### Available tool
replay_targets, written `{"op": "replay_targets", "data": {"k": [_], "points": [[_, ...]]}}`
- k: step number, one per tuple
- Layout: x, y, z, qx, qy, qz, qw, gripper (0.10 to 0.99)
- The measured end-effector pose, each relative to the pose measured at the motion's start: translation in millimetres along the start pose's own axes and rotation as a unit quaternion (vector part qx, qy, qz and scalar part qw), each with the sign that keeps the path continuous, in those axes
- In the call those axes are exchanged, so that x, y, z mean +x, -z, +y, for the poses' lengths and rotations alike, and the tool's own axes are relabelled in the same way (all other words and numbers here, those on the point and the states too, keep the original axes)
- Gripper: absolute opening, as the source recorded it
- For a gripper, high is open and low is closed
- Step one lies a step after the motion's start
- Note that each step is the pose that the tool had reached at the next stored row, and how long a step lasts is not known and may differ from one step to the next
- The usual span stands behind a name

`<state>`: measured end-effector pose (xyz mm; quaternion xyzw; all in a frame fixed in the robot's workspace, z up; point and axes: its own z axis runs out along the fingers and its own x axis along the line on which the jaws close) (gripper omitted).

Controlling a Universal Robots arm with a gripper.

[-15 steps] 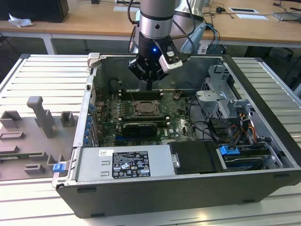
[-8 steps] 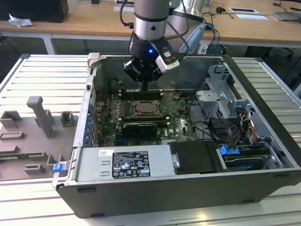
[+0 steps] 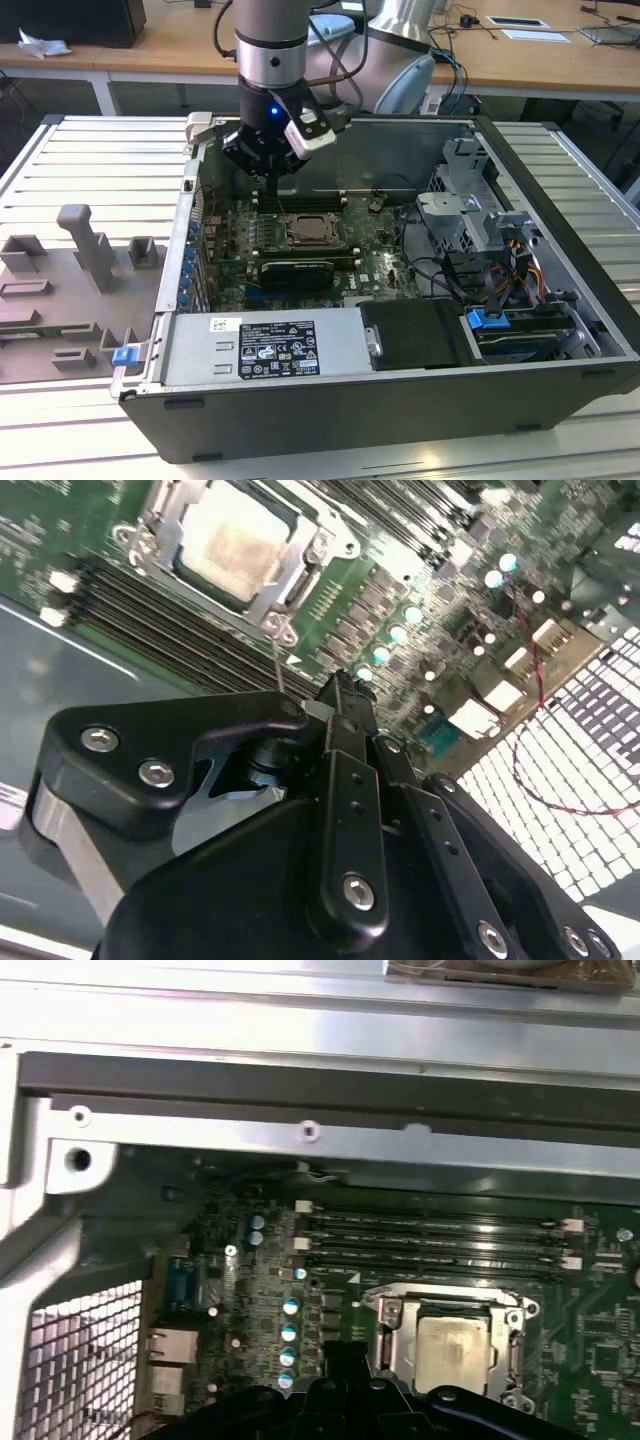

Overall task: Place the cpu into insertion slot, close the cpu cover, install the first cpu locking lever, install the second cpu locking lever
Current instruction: 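Install the first cpu locking lever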

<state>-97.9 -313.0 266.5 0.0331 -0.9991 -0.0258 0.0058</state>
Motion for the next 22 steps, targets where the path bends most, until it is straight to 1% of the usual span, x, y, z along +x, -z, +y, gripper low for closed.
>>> {"op": "replay_targets", "data": {"k": [4, 6, 7, 10, 15, 17, 20, 22], "points": [[2.6, -3.9, 5.1, 0.0002, 0.0, 0.0002, 1.0, 0.106], [3.3, -6.4, 13.6, 0.0001, 0.0, 0.0001, 1.0, 0.106], [3.2, -6.6, 15.4, 0.0002, 0.0, 0.0002, 1.0, 0.106], [2.0, -7.0, 17.8, 0.0002, 0.0, 0.0002, 1.0, 0.106], [-12.2, -7.4, 17.0, 0.0001, -0.001, 0.0002, 1.0, 0.106], [-19.8, -8.4, 16.5, 0.0001, -0.001, 0.0003, 1.0, 0.106], [-28.1, -9.2, 15.8, 0.0002, -0.001, 0.0003, 1.0, 0.106], [-38.8, -10.6, 15.1, 0.0001, -0.002, 0.0003, 1.0, 0.106]]}}
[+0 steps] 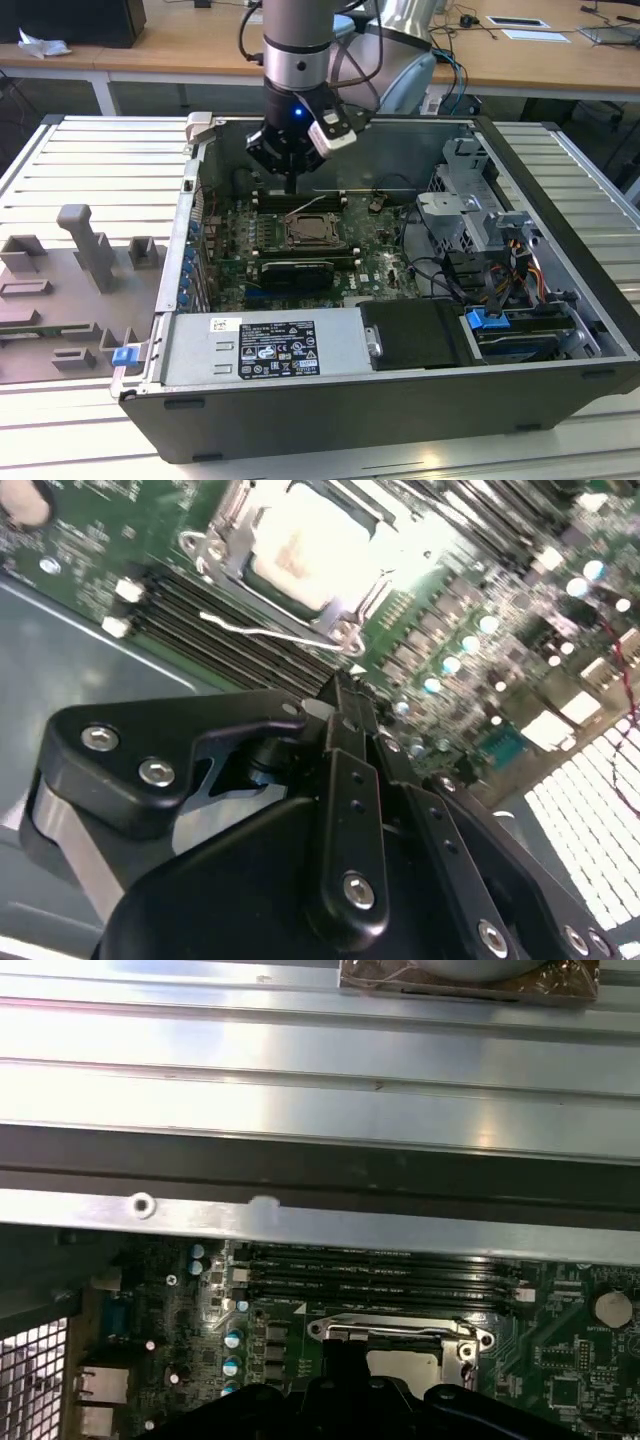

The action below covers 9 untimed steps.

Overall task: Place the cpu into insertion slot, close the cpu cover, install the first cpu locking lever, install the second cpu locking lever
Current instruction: 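Install the first cpu locking lever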

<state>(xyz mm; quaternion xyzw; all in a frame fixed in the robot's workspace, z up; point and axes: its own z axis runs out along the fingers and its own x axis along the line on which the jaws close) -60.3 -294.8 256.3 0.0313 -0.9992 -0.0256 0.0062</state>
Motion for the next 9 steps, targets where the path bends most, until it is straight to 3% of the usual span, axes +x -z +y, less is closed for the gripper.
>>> {"op": "replay_targets", "data": {"k": [1, 3, 6, 9], "points": [[-7.8, -1.4, -0.4, 0.0, 0.0, 0.0, 1.0, 0.106], [-13.4, -3.1, -0.7, -0.0017, 0.0, 0.0, 1.0, 0.106], [-15.5, -4.2, -0.8, -0.0156, 0.0, -0.0009, 0.9999, 0.106], [-16.8, -6.6, -1.0, -0.0197, 0.0, -0.0015, 0.9998, 0.106]]}}
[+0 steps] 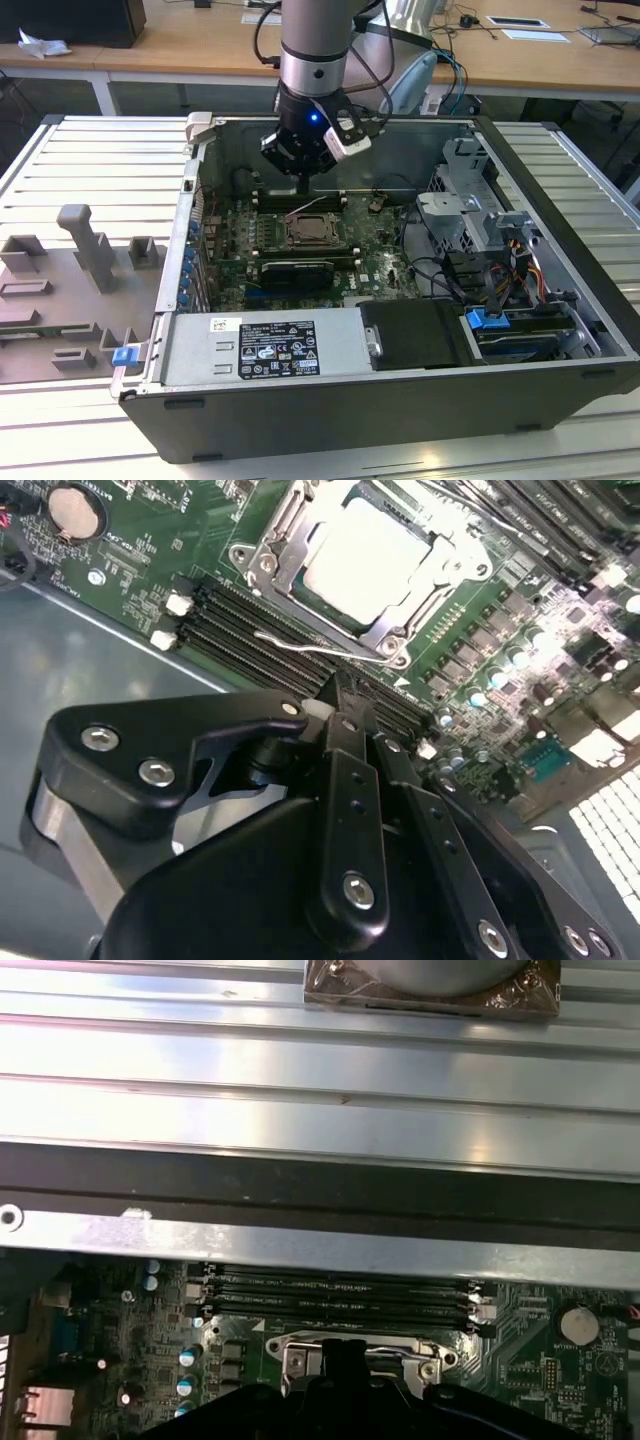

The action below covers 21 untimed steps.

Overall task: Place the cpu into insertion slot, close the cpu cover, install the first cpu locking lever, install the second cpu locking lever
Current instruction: 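Install the first cpu locking lever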

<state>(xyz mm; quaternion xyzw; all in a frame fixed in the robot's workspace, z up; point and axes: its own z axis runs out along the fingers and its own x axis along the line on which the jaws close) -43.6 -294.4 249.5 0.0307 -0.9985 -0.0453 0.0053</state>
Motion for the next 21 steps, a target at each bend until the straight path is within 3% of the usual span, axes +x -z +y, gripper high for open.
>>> {"op": "replay_targets", "data": {"k": [8, 12, 16, 21], "points": [[-2.4, -10.3, 0.1, -0.0001, 0.0, -0.0011, 1.0, 0.106], [-3.1, -12.3, 0.1, 0.0002, 0.001, -0.0081, 1.0, 0.106], [-6.6, -20.1, 0.8, -0.0017, 0.001, -0.0082, 1.0, 0.106], [-8.5, -23.8, 1.2, -0.0027, 0.001, -0.0082, 1.0, 0.106]]}}
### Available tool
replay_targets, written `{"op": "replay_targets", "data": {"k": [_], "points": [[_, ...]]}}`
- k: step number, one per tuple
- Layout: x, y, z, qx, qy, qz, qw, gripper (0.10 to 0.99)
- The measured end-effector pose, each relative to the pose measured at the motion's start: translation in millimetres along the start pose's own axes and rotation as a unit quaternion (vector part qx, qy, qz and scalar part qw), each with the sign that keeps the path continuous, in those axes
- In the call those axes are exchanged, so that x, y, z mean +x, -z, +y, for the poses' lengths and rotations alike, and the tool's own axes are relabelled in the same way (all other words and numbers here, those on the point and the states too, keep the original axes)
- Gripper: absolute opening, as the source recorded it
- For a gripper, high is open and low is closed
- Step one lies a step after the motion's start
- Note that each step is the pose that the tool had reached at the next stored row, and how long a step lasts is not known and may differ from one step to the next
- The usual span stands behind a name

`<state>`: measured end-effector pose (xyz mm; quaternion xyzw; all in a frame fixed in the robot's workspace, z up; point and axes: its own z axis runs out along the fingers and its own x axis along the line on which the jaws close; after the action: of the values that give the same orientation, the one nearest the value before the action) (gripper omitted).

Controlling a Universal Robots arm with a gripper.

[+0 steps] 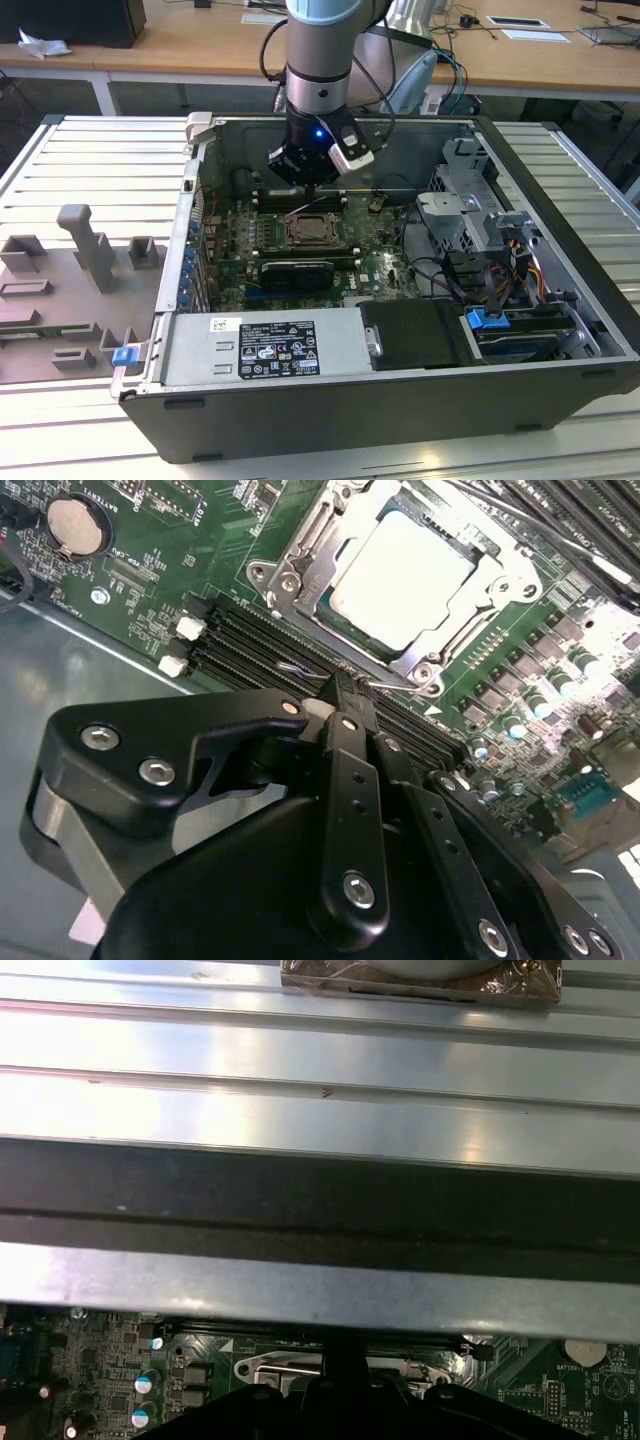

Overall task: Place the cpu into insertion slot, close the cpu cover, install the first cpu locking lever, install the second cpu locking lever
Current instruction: 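Install the first cpu locking lever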

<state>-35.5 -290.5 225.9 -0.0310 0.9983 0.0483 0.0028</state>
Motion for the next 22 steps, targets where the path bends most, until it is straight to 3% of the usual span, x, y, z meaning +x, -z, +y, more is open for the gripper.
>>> {"op": "replay_targets", "data": {"k": [4, 22], "points": [[-2.5, -2.8, -0.3, -0.004, 0.0, -0.0003, 1.0, 0.106], [-15.9, -16.6, -2.0, -0.0092, 0.0, -0.0006, 1.0, 0.106]]}}
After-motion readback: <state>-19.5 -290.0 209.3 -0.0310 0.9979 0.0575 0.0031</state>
